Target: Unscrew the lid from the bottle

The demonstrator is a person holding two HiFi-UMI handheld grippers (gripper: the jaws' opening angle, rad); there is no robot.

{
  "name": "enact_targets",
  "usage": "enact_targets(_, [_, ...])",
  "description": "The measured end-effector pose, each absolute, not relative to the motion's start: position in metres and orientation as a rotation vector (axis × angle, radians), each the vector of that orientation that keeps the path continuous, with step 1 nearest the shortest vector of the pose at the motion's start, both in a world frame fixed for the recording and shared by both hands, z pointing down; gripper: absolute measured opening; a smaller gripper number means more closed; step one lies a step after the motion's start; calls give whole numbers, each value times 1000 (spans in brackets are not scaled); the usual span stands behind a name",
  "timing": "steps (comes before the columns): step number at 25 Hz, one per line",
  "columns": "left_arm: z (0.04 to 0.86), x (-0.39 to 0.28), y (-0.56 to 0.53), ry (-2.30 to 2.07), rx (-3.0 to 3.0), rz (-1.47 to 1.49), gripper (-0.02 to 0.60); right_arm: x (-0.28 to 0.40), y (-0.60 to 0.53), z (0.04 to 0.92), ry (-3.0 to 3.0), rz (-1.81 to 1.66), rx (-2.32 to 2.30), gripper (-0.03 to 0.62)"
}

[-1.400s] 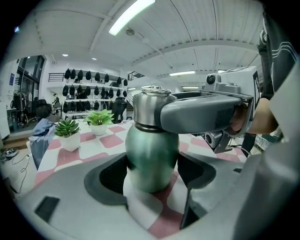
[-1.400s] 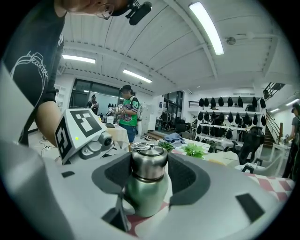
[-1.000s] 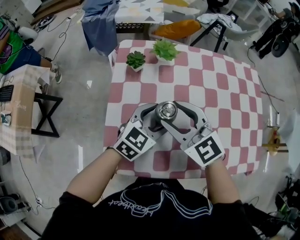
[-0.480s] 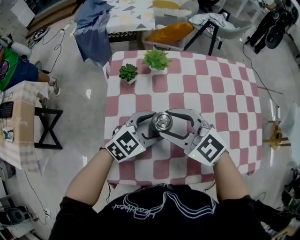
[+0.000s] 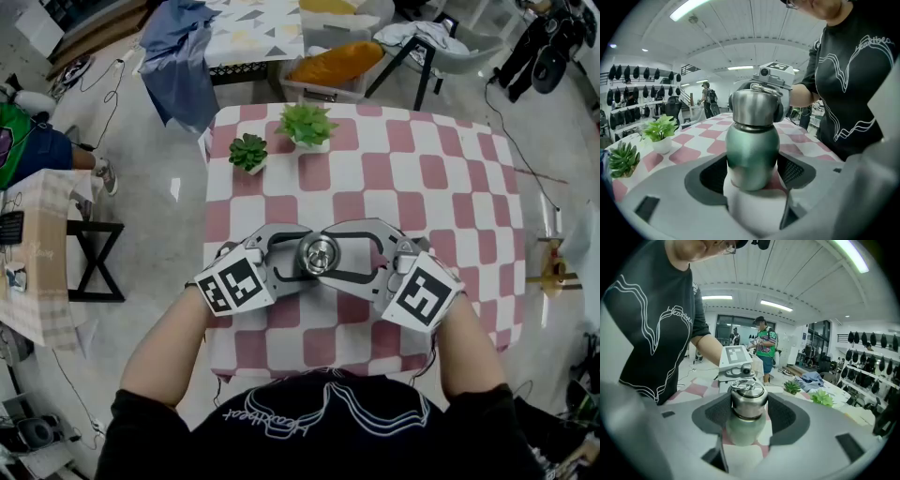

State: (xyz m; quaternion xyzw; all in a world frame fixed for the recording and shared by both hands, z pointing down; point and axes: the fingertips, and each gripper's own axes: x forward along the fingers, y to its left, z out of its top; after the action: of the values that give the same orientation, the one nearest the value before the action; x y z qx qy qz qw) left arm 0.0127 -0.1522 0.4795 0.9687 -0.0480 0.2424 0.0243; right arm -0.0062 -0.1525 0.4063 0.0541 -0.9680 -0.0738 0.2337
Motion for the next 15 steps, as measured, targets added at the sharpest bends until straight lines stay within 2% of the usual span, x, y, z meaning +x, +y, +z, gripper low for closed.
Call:
enact_targets(12, [479, 13, -152, -173, 2981, 715, 339, -6, -153, 407, -2664, -153, 150, 250])
enact_targets(15, [479, 13, -152, -235, 2961, 707, 339, -7, -150, 407, -2670, -137, 225, 281])
